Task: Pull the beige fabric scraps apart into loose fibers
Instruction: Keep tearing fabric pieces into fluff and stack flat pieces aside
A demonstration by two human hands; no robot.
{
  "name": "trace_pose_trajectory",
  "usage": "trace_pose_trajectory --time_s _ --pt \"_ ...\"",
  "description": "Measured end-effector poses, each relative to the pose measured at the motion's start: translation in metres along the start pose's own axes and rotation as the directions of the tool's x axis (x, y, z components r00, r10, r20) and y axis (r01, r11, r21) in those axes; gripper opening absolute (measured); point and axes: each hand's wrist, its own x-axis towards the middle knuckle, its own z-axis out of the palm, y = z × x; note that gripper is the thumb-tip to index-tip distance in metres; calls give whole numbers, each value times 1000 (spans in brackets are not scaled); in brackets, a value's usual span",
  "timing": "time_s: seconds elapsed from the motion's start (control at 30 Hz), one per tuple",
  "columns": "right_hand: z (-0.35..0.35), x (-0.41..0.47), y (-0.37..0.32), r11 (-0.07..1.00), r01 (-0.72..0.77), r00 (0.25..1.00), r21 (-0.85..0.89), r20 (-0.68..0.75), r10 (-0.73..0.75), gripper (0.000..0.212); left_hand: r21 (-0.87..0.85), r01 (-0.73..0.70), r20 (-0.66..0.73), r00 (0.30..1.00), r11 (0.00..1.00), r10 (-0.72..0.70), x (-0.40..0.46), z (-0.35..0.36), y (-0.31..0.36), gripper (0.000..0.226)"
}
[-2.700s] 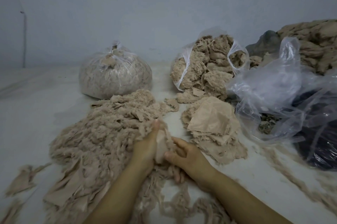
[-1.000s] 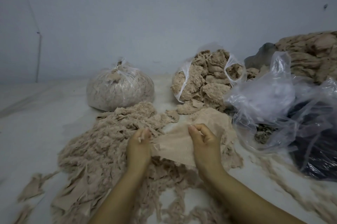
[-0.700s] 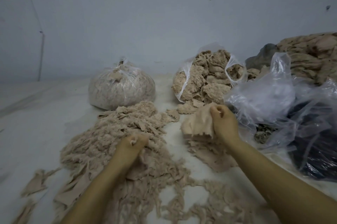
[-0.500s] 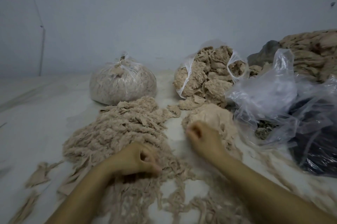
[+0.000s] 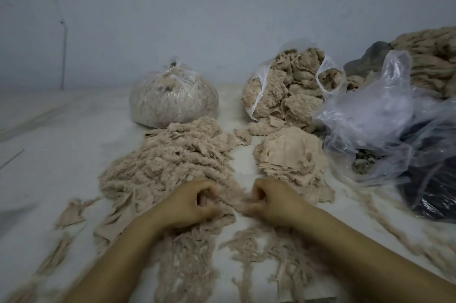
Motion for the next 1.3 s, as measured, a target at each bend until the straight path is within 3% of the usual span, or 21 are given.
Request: trace_pose_trajectory --time_s 0.1,0.17,0.23,0.3,0.37,0.43,0.53,0.63,0.7,0.77,0.83,0.9,1.0,1.07,1.2,1.3 --pt "20 10 -13 999 27 1000 47 1 -27 33 61 21 83 996 998 -26 2 6 1 18" --pt "25 13 -10 1000 27 1000 11 -9 -27 25 74 47 102 993 996 -54 0 9 -2 35" --pt "24 12 -3 991 32 997 130 -74 -23 14 96 38 -51 998 995 -33 2 10 -6 30" --pt "21 8 -1 953 42 993 301 -121 -5 18 189 10 -230 973 982 34 7 10 -5 18" --pt "18 4 0 927 75 985 367 -171 -12 23 288 30 -255 966 957 46 14 11 -4 43" --pt "15 2 6 945 89 978 314 -206 -24 26 389 104 -254 967 915 -2 20 11 -5 56" --pt "9 2 25 993 -26 991 116 -130 42 23 380 168 -425 905 910 10 15 4 -6 47" --pt "7 1 25 999 -43 986 24 -159 46 25 312 370 -590 797 875 -126 2 -8 -15 53" --pt "10 1 8 995 83 965 64 -254 -64 22 300 529 -564 769 794 -300 -8 -14 -22 71" --pt "17 -1 -13 963 179 975 201 -170 -145 29 238 577 -498 763 782 -411 -16 -16 -25 79" --pt "32 -2 -28 959 227 973 170 3 -231 35 189 543 -451 788 818 -419 -20 -16 -25 66" --pt "43 1 -30 958 267 964 102 -41 -264 17 174 487 -455 810 856 -369 -22 -18 -27 37" --pt "38 6 -22 921 111 969 372 -247 -17 16 1 453 -553 743 892 -377 -23 -25 -34 14" --pt "27 10 -17 841 49 935 539 -320 151 17 -209 412 -579 679 887 -452 -20 -31 -35 21" --pt "5 26 -17 672 74 843 737 -406 352 25 -592 204 -560 592 780 -579 -11 -44 -27 27" --pt "-2 35 -19 551 71 822 832 -361 440 24 -387 176 -662 630 905 -405 -8 -45 -19 23"
